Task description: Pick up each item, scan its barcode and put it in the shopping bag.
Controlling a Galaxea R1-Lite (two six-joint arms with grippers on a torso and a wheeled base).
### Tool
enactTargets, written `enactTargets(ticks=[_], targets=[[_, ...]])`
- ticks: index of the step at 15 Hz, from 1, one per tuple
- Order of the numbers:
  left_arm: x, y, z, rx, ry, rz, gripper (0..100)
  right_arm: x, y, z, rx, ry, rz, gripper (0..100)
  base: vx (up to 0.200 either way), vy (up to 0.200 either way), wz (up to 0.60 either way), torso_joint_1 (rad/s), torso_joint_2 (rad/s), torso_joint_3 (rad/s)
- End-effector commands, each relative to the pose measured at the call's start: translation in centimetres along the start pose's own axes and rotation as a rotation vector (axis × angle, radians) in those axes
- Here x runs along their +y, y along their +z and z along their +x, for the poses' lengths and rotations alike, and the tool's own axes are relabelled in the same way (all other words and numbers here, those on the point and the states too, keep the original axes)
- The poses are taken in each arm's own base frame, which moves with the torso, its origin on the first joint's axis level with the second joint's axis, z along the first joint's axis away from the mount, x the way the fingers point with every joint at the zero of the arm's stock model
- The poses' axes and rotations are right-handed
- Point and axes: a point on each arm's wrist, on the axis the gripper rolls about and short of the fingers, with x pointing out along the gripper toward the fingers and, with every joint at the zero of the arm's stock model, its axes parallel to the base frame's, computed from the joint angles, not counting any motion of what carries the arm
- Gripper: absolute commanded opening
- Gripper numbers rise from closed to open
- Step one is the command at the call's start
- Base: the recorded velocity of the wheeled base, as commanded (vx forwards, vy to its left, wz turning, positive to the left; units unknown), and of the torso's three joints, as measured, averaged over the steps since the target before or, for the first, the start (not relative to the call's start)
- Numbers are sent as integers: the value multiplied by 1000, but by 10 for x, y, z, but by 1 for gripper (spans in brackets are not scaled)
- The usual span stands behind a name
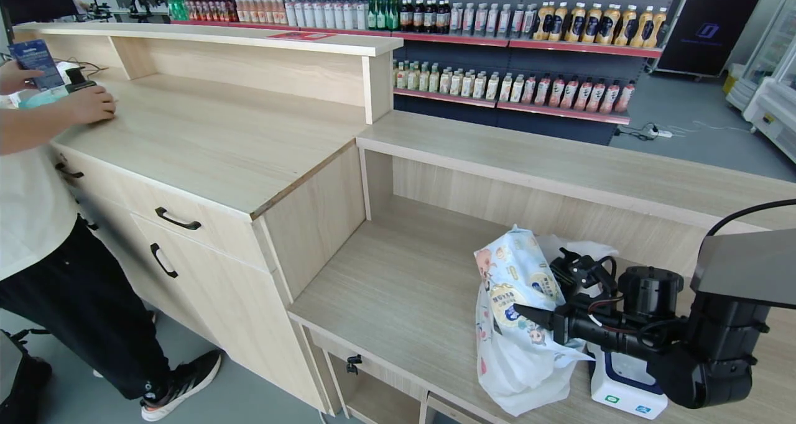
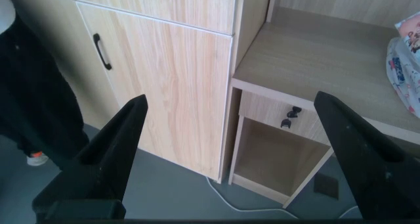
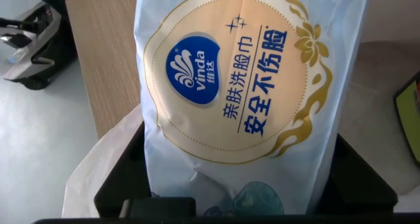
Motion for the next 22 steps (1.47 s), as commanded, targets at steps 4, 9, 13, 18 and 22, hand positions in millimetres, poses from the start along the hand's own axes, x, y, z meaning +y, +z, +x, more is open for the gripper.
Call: enactTargets(ticks=[4, 9, 13, 18, 22], targets=[[0, 0, 0, 1, -1, 0, 100, -4, -5, -1, 18, -12, 17, 0, 0, 0, 0, 0, 0, 0], [0, 0, 0, 1, 1, 0, 100, -12, -4, -6, 9, -79, 21, 0, 0, 0, 0, 0, 0, 0], [0, 0, 0, 1, -1, 0, 100, -15, -6, -6, 30, -170, 33, 0, 0, 0, 0, 0, 0, 0], [0, 0, 0, 1, 1, 0, 100, -12, -6, -6, 35, -164, 32, 0, 0, 0, 0, 0, 0, 0], [0, 0, 0, 1, 1, 0, 100, -13, -6, -6, 35, -166, 34, 100, 0, 0, 0, 0, 0, 0]])
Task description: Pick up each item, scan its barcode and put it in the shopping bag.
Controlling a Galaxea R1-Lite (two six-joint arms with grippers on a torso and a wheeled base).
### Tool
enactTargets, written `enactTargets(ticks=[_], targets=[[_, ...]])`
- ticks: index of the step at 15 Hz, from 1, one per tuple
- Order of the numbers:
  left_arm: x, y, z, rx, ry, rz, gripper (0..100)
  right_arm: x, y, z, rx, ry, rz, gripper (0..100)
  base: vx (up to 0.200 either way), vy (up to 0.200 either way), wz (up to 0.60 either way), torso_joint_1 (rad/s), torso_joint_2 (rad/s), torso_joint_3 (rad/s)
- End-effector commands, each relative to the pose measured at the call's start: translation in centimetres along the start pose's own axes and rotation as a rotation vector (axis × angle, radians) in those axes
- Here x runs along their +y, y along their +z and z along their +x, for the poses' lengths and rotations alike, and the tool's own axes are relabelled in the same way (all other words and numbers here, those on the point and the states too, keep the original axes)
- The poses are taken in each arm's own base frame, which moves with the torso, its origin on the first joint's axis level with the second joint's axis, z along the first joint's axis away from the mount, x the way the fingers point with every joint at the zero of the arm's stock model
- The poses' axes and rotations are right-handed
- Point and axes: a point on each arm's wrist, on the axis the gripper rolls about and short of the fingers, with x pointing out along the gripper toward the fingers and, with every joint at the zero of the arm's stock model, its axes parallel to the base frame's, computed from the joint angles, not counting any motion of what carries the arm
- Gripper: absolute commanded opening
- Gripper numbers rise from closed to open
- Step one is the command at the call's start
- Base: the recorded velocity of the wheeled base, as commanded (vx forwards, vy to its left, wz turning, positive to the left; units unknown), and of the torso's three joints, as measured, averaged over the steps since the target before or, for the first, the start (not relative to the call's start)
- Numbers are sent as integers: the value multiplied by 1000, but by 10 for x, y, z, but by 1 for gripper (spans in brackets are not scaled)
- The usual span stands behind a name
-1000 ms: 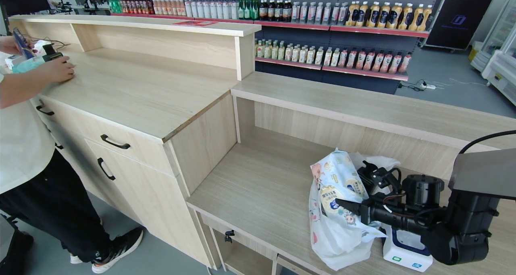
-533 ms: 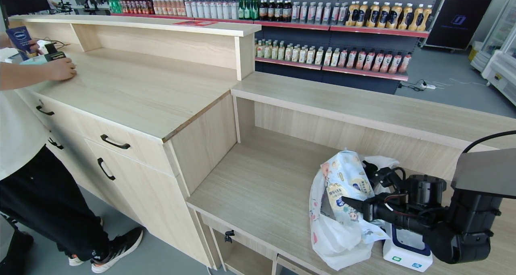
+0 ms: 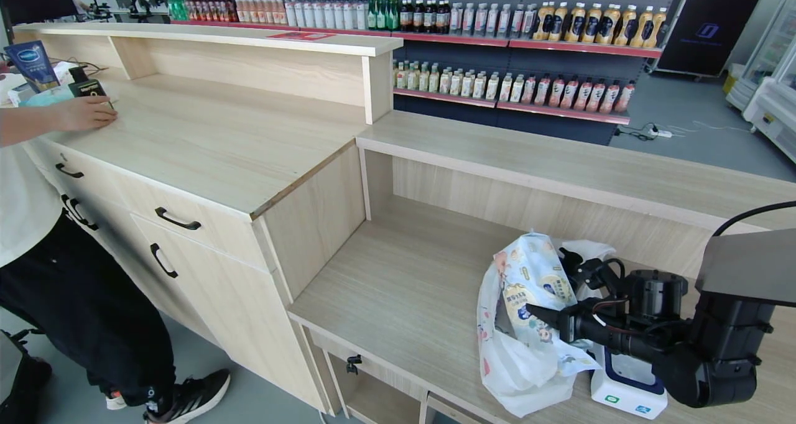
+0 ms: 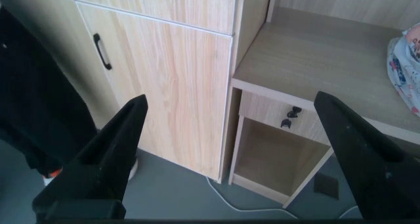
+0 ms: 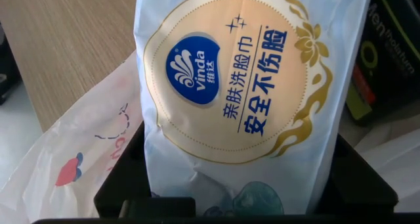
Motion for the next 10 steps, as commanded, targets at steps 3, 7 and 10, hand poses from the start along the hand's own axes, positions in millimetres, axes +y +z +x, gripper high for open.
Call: enactTargets(ticks=[3, 7, 10], targets=[[0, 0, 0, 1, -1, 0, 100, 0, 5, 0, -24, -1, -10, 100, 0, 0, 0, 0, 0, 0], [0, 0, 0, 1, -1, 0, 100, 2, 29, -6, -105, 1, -58, 100, 0, 0, 0, 0, 0, 0], [0, 0, 0, 1, -1, 0, 100, 6, 60, -25, -201, -23, -175, 100, 0, 0, 0, 0, 0, 0]])
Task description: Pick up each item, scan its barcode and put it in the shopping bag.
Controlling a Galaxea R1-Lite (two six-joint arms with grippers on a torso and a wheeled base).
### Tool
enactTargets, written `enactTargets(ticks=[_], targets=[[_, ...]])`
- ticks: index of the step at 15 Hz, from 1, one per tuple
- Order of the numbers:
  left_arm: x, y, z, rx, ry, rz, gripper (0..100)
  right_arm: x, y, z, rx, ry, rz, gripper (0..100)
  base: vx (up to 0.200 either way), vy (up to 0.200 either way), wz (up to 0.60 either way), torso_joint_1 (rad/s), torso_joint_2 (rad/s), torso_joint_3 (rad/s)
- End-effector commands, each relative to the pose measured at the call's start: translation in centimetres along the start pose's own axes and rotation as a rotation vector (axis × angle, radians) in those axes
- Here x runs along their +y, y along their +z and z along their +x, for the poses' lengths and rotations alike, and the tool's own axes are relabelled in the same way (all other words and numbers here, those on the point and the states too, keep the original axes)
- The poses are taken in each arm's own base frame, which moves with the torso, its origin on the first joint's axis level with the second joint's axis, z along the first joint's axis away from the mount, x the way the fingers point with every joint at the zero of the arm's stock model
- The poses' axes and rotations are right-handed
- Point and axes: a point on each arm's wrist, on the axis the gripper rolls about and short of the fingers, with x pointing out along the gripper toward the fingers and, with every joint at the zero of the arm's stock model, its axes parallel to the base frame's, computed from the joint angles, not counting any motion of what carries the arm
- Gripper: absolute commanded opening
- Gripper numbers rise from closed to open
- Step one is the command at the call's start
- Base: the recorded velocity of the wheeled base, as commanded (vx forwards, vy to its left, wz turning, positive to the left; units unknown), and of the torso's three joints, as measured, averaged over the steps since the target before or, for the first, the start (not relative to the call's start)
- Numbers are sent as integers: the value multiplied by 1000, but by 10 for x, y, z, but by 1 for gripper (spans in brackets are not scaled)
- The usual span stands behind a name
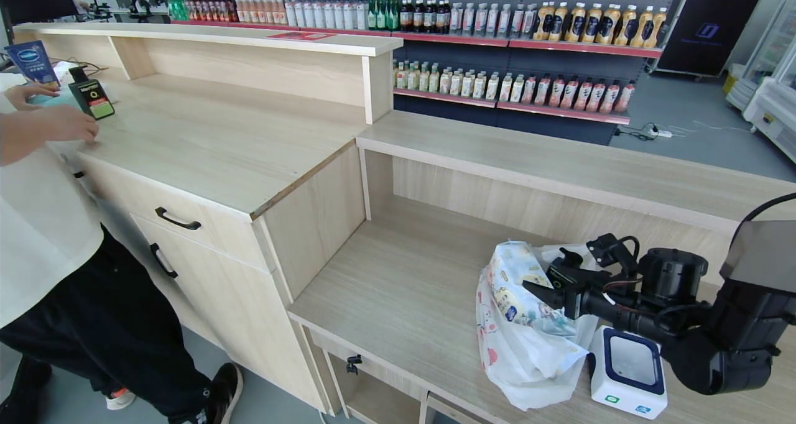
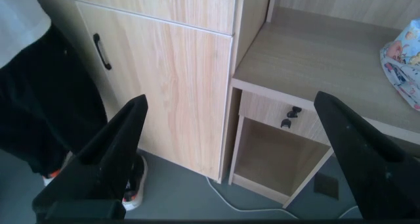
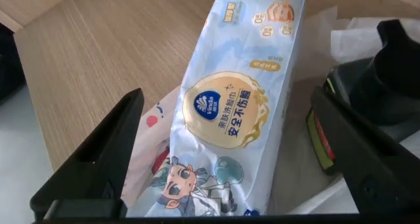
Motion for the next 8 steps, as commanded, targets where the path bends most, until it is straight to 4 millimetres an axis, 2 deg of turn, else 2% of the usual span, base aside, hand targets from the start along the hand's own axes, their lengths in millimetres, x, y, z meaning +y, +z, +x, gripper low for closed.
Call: enactTargets(ticks=[1, 4, 5, 8], targets=[[0, 0, 0, 1, 1, 0, 100, -3, 32, -23, -82, -46, -133, 100, 0, 0, 0, 0, 0, 0], [0, 0, 0, 1, 0, 0, 100, -9, 67, -63, -170, -145, -311, 100, 0, 0, 0, 0, 0, 0], [0, 0, 0, 1, 0, 0, 100, -7, 74, -69, -194, -154, -326, 100, 0, 0, 0, 0, 0, 0], [0, 0, 0, 1, 0, 0, 100, 4, 117, -110, -307, -229, -434, 100, 0, 0, 0, 0, 0, 0]])
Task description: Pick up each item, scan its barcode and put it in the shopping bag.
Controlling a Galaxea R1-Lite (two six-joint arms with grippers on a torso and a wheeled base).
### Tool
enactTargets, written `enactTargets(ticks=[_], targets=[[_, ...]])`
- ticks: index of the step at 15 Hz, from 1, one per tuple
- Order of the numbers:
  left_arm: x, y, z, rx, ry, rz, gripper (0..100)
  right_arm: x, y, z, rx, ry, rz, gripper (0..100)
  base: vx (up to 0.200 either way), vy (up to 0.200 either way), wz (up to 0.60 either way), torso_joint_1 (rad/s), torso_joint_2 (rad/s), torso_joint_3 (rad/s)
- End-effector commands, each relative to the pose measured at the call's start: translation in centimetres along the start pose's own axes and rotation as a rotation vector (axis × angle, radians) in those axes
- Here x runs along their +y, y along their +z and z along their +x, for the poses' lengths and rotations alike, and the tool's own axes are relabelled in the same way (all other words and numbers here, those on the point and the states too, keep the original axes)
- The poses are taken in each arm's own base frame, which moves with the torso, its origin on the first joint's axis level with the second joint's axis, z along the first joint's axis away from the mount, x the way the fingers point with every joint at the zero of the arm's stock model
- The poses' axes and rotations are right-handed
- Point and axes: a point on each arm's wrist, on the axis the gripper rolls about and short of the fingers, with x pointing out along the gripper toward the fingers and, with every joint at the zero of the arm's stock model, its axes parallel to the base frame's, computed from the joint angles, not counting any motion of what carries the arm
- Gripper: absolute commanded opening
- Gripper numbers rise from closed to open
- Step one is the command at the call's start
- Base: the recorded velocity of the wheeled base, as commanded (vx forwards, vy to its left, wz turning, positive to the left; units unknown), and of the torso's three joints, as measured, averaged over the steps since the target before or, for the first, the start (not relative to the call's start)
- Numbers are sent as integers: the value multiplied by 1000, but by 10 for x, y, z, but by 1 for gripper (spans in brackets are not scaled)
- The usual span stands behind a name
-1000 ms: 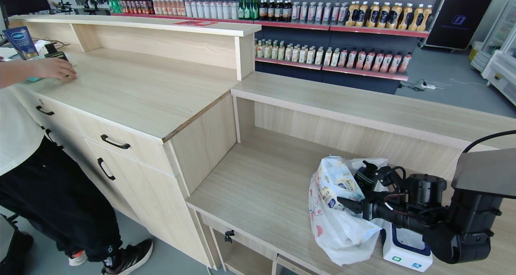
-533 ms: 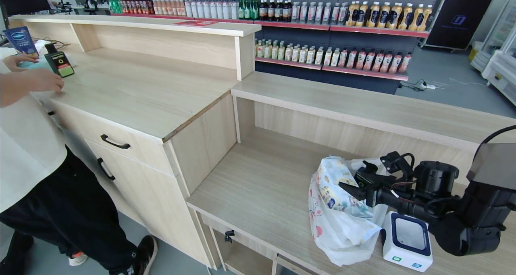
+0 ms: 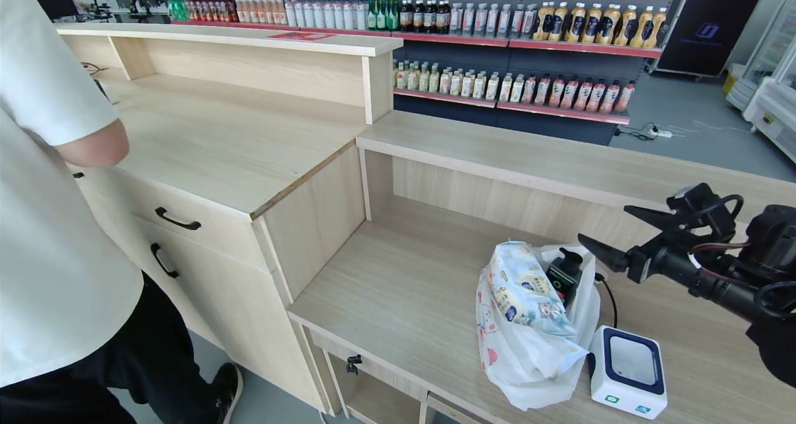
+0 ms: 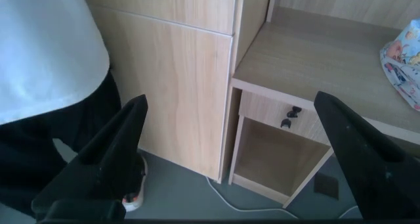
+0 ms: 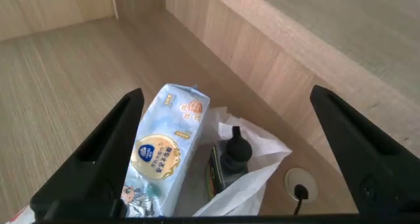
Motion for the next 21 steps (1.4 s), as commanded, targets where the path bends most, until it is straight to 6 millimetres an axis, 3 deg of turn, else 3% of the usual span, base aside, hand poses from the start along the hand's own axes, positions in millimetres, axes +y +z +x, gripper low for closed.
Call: enactTargets(ticks=[1, 4, 5, 6, 8, 9, 11, 13, 16, 17, 18, 21], targets=[[0, 0, 0, 1, -1, 0, 100, -12, 53, -34, -109, -93, -142, 100, 0, 0, -600, 7, 7, 2], [0, 0, 0, 1, 1, 0, 100, -21, 104, -60, -178, -150, -185, 100, 0, 0, -600, -1, 1, 2], [0, 0, 0, 1, -1, 0, 100, -30, 131, -79, -156, -199, -177, 100, 0, 0, -600, 2, 12, 2], [0, 0, 0, 1, -1, 0, 100, -34, 146, -96, -107, -256, -158, 100, 0, 0, -600, 22, 2, 2], [0, 0, 0, 1, 1, 0, 100, -31, 165, -126, 13, -398, -92, 100, 0, 0, -600, 2, 5, 5], [0, 0, 0, 1, -1, 0, 100, -27, 165, -132, 49, -437, -75, 100, 0, 0, -600, -2, 2, -2], [0, 0, 0, 1, 1, 0, 100, -18, 150, -142, 177, -575, -3, 100, 0, 0, -600, 0, 5, 10], [0, 0, 0, 1, -1, 0, 100, 6, 118, -158, 177, -602, 51, 100, 0, 0, 0, 0, 0, 0], [0, 0, 0, 1, -1, 0, 100, 55, 66, -189, 182, -581, 158, 100, 0, 0, 0, 0, 0, 0], [0, 0, 0, 1, -1, 0, 100, 81, 40, -208, 194, -573, 176, 100, 0, 0, 0, 0, 0, 0], [0, 0, 0, 1, -1, 0, 100, 99, 26, -222, 175, -569, 177, 100, 0, 0, 0, 0, 0, 0], [0, 0, 0, 1, -1, 0, 100, 134, -9, -256, 372, -626, 233, 100, 0, 0, 0, 0, 0, 0]])
